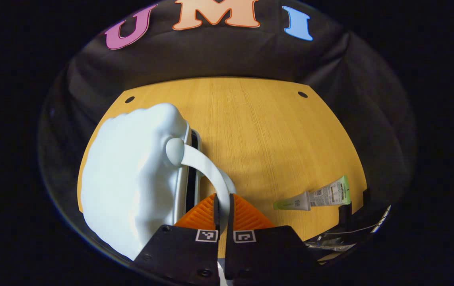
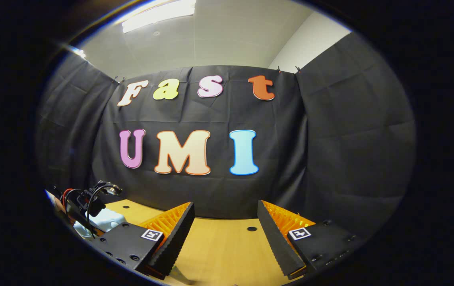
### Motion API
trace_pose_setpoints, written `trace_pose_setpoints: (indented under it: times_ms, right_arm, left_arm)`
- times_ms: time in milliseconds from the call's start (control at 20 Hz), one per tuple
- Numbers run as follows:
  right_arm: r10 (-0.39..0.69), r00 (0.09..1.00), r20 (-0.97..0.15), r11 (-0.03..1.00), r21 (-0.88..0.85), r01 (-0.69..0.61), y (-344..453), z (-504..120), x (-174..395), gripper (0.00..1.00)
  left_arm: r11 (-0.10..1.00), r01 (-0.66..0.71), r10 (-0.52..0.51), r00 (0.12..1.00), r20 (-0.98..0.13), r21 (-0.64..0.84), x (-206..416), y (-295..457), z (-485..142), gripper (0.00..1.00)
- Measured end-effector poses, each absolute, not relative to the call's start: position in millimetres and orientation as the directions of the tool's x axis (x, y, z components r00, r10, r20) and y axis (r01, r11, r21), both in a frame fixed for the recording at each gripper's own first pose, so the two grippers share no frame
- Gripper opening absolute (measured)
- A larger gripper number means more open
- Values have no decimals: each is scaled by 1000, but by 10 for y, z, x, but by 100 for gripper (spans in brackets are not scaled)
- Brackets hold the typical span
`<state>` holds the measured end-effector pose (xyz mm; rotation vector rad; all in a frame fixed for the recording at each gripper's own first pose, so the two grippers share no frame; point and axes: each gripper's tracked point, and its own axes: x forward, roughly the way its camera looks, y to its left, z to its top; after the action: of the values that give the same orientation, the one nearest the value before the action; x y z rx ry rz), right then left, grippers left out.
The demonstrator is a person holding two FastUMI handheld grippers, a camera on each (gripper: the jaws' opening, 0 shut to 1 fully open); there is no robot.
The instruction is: First open the suitcase, pack the skin care products into it, and then close the suitcase.
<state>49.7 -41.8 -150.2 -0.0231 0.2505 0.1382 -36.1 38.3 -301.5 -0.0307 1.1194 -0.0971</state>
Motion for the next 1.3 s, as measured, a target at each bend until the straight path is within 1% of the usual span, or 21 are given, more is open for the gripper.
trace_pose_setpoints:
  times_ms: [100, 200, 300, 450, 550, 650, 700, 750, 900, 1100, 1200, 1300]
  right_arm:
    - [182, 945, -271, 983, 41, -178, -289, -1596, 471, 99]
    - [189, 934, -304, 982, 53, -181, -204, -1693, 427, 98]
    - [163, 943, -290, 987, 60, -152, -126, -1667, 420, 99]
    - [188, 930, -316, 982, 74, -173, 222, -1765, 277, 97]
    - [169, 930, -326, 985, 38, -166, 340, -1792, 287, 97]
    - [155, 938, -309, 988, 52, -147, 512, -1708, 287, 97]
    - [148, 943, -298, 989, 57, -137, 593, -1675, 296, 95]
    - [134, 946, -297, 991, 47, -126, 663, -1656, 313, 97]
    - [81, 956, -283, 996, -4, -86, 795, -1599, 319, 98]
    - [21, 962, -271, 1000, -3, -23, 1090, -1594, 229, 97]
    - [-1, 963, -270, 1000, -16, -3, 1245, -1630, 166, 97]
    - [3, 960, -279, 1000, -16, -8, 1429, -1661, 118, 97]
  left_arm:
    - [996, 46, -90, 476, -875, -78, -268, 472, -2795, 0]
    - [995, 34, -101, 519, -849, -97, -181, 586, -2531, 0]
    - [993, 59, -115, 536, -836, -98, -136, 756, -2325, 0]
    - [990, 78, -140, 566, -812, -116, -77, 1052, -2004, 0]
    - [993, 67, -117, 607, -786, -96, 18, 1363, -1792, 0]
    - [995, 68, -102, 635, -766, -76, 77, 1667, -1652, 0]
    - [995, 67, -103, 645, -757, -78, 102, 1787, -1620, 0]
    - [994, 66, -112, 656, -747, -92, 125, 1915, -1569, 0]
    - [990, 70, -139, 695, -706, -127, 162, 2331, -1454, 0]
    - [997, 51, -76, 725, -685, -57, 203, 3090, -1418, 0]
    - [999, 8, -42, 725, -687, -52, 207, 3454, -1464, 0]
    - [998, -22, -27, 732, -681, -63, 201, 3728, -1486, 0]
